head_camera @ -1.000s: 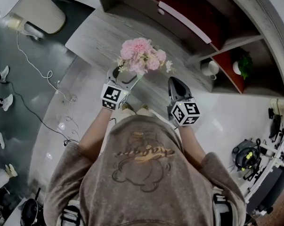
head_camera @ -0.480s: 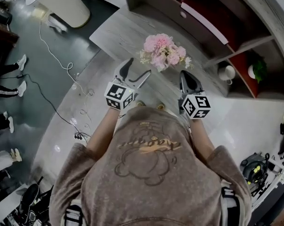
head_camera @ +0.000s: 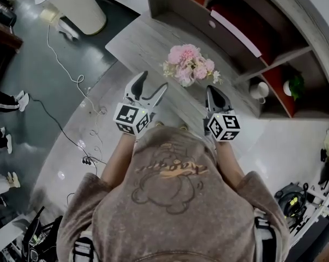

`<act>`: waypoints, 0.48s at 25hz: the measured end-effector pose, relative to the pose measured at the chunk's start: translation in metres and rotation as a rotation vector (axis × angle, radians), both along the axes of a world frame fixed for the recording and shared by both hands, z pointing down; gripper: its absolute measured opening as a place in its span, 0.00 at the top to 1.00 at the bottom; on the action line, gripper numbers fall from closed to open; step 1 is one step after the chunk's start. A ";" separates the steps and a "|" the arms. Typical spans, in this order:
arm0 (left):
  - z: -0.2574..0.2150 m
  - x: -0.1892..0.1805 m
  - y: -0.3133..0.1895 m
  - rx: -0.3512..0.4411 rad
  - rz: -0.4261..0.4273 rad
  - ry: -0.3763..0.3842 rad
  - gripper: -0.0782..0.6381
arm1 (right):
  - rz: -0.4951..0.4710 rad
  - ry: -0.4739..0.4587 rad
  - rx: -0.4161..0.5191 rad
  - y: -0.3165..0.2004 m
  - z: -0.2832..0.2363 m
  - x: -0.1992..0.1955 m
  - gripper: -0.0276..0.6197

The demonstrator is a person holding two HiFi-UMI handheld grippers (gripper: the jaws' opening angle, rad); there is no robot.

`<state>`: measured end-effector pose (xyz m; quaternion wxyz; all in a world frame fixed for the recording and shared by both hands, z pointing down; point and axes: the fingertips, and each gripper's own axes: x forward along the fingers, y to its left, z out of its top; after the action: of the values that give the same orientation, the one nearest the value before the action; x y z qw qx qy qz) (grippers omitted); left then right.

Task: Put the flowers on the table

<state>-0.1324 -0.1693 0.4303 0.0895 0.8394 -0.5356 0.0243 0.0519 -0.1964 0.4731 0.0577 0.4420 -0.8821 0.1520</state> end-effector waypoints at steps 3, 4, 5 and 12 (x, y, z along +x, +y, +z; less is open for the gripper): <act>-0.002 -0.004 0.003 0.014 -0.028 -0.007 0.53 | 0.009 0.002 0.008 0.001 -0.003 0.006 0.96; -0.001 -0.005 0.004 0.017 -0.039 -0.011 0.58 | 0.009 0.004 0.010 0.002 -0.003 0.007 0.96; 0.000 -0.006 0.005 0.020 -0.052 -0.018 0.64 | 0.010 0.006 0.011 0.003 -0.003 0.009 0.96; 0.022 -0.014 0.005 -0.015 -0.129 -0.019 0.87 | -0.003 0.034 0.033 0.008 -0.001 0.017 0.96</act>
<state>-0.1461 -0.1644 0.4524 0.0919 0.8020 -0.5894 0.0304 0.0694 -0.1886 0.4718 0.0655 0.4442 -0.8840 0.1300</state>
